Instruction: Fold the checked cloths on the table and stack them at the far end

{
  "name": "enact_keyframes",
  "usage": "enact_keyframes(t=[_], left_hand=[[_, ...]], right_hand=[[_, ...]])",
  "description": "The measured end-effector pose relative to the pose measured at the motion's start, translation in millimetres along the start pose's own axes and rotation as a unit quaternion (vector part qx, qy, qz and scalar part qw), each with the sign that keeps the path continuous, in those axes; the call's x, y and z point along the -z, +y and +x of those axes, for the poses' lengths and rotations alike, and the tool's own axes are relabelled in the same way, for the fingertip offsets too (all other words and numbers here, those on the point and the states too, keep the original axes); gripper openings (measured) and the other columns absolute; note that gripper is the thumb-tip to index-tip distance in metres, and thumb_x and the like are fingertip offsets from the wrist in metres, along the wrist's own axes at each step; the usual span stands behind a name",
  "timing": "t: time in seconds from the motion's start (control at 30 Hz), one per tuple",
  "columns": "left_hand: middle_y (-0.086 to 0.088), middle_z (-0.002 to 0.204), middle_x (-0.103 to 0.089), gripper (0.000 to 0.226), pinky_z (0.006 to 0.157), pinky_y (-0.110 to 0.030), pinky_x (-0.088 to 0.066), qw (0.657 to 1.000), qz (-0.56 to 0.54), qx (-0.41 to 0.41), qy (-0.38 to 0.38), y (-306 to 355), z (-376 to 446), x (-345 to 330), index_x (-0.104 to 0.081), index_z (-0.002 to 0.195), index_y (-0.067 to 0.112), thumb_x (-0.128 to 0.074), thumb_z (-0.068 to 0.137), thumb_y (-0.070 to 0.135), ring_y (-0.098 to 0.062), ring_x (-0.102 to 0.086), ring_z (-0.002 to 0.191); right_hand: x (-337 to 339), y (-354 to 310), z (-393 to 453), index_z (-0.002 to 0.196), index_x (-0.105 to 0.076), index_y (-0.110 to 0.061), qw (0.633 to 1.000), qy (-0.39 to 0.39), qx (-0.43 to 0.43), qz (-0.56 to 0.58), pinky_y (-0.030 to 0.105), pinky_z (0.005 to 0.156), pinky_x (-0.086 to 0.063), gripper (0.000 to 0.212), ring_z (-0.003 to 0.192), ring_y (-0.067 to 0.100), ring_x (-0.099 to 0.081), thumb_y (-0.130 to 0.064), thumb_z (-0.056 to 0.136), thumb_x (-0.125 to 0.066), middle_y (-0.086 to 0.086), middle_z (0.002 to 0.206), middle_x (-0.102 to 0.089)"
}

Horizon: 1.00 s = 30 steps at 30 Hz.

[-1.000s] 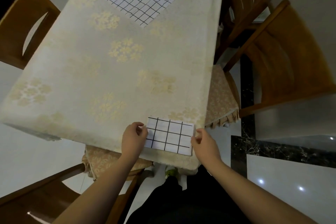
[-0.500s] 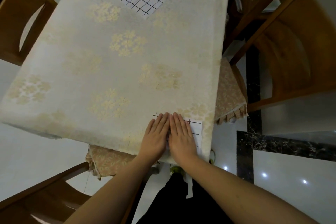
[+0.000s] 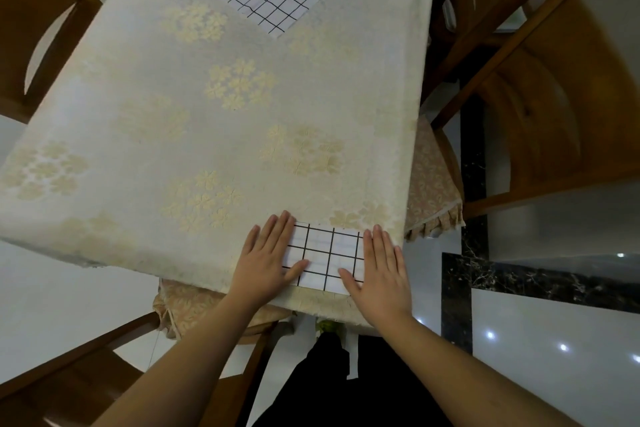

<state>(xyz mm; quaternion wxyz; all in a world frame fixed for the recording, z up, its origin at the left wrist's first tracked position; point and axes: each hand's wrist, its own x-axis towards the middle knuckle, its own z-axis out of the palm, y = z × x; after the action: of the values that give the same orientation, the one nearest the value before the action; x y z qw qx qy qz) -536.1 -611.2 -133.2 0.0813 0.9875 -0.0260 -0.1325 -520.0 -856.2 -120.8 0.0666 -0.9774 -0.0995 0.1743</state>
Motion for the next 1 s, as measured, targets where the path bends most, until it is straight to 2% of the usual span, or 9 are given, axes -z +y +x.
enact_keyframes(t=[0.13, 0.2, 0.3, 0.4, 0.5, 0.57, 0.67, 0.83, 1.0], left_hand=[[0.000, 0.165, 0.000, 0.085, 0.120, -0.043, -0.005, 1.000, 0.013, 0.000, -0.017, 1.3, 1.7, 1.3, -0.003, 0.157, 0.019, -0.015, 0.094, 0.073, -0.018, 0.001, 0.151], [-0.001, 0.165, -0.001, 0.086, 0.119, -0.044, -0.005, 1.000, 0.015, -0.002, -0.021, 0.9, 2.4, 2.5, -0.004, 0.157, 0.017, -0.013, 0.093, 0.074, -0.018, 0.002, 0.151], [-0.001, 0.164, 0.000, 0.087, 0.119, -0.044, -0.004, 0.999, 0.006, -0.001, -0.036, 2.5, 2.1, 5.0, -0.006, 0.157, 0.016, -0.010, 0.092, 0.075, -0.019, 0.002, 0.151], [0.001, 0.162, 0.012, 0.091, 0.120, -0.041, 0.006, 0.999, -0.002, -0.002, -0.049, 4.4, 2.3, 11.2, 0.004, 0.156, 0.017, 0.002, 0.087, 0.078, -0.019, 0.009, 0.150], [0.005, 0.158, 0.025, 0.096, 0.120, -0.040, 0.009, 0.997, -0.018, -0.006, -0.072, 4.9, 5.5, 22.9, 0.015, 0.154, 0.021, 0.017, 0.076, 0.078, -0.016, 0.019, 0.148], [0.005, 0.162, 0.013, 0.102, 0.121, -0.041, 0.001, 0.996, -0.041, -0.001, -0.075, 6.4, 7.5, 33.4, 0.005, 0.156, 0.021, 0.021, 0.073, 0.079, -0.016, 0.009, 0.150], [0.001, 0.164, -0.015, 0.092, 0.120, -0.043, -0.016, 0.996, -0.067, 0.030, -0.044, 10.3, 7.5, 48.2, -0.010, 0.157, 0.020, 0.002, 0.082, 0.071, -0.018, -0.013, 0.150], [0.001, 0.163, -0.017, 0.071, 0.117, -0.043, -0.024, 0.993, -0.099, 0.054, -0.035, 40.6, -13.7, 73.9, -0.008, 0.157, 0.021, -0.029, 0.099, 0.057, -0.018, -0.012, 0.150], [0.002, 0.160, -0.025, 0.066, 0.115, -0.043, -0.028, 0.997, -0.054, 0.036, -0.034, 76.4, -38.7, 104.2, -0.018, 0.155, 0.022, -0.030, 0.100, 0.056, -0.018, -0.021, 0.147]], right_hand=[[-1.3, -0.5, 1.1, 0.155, -0.010, -0.010, 1.000, -0.011, 0.001, 0.002, 0.040, 0.119, -0.001, 0.086, 0.150, 0.021, -0.002, -0.070, 0.094, -0.019, 0.007, 0.164, -0.005], [0.5, 0.7, 2.1, 0.155, -0.001, -0.012, 1.000, -0.024, 0.006, 0.003, 0.040, 0.119, 0.005, 0.087, 0.150, 0.019, 0.006, -0.072, 0.093, -0.016, 0.006, 0.163, 0.005], [9.4, 2.5, 4.2, 0.149, 0.023, -0.018, 0.998, -0.065, 0.015, 0.008, 0.036, 0.115, 0.022, 0.087, 0.144, 0.015, 0.028, -0.073, 0.091, -0.012, 0.001, 0.159, 0.029], [27.1, 4.1, 7.1, 0.149, 0.025, -0.019, 0.992, -0.120, 0.025, 0.014, 0.036, 0.116, 0.020, 0.088, 0.143, 0.016, 0.031, -0.073, 0.090, -0.012, 0.001, 0.156, 0.034], [51.9, 5.2, 12.2, 0.155, 0.013, -0.020, 0.985, -0.168, 0.018, 0.027, 0.037, 0.118, 0.012, 0.083, 0.147, 0.016, 0.021, -0.069, 0.094, -0.014, 0.001, 0.161, 0.024], [65.4, 6.6, 11.7, 0.156, 0.008, -0.021, 0.984, -0.167, -0.001, 0.057, 0.040, 0.119, 0.007, 0.080, 0.148, 0.018, 0.018, -0.067, 0.096, -0.020, 0.000, 0.162, 0.020], [79.3, 6.3, 1.7, 0.156, 0.000, -0.023, 0.982, -0.149, -0.021, 0.118, 0.043, 0.122, -0.004, 0.078, 0.150, 0.021, 0.010, -0.061, 0.097, -0.034, -0.002, 0.163, 0.017], [104.0, 8.3, -18.5, 0.153, -0.025, -0.020, 0.978, -0.153, 0.026, 0.139, 0.037, 0.118, -0.022, 0.065, 0.146, 0.021, -0.021, -0.054, 0.099, -0.039, 0.002, 0.161, -0.019], [135.1, 18.8, -39.0, 0.150, -0.032, -0.023, 0.983, -0.133, 0.050, 0.117, 0.037, 0.110, -0.034, 0.061, 0.139, 0.021, -0.036, -0.056, 0.098, -0.038, 0.000, 0.155, -0.033]])
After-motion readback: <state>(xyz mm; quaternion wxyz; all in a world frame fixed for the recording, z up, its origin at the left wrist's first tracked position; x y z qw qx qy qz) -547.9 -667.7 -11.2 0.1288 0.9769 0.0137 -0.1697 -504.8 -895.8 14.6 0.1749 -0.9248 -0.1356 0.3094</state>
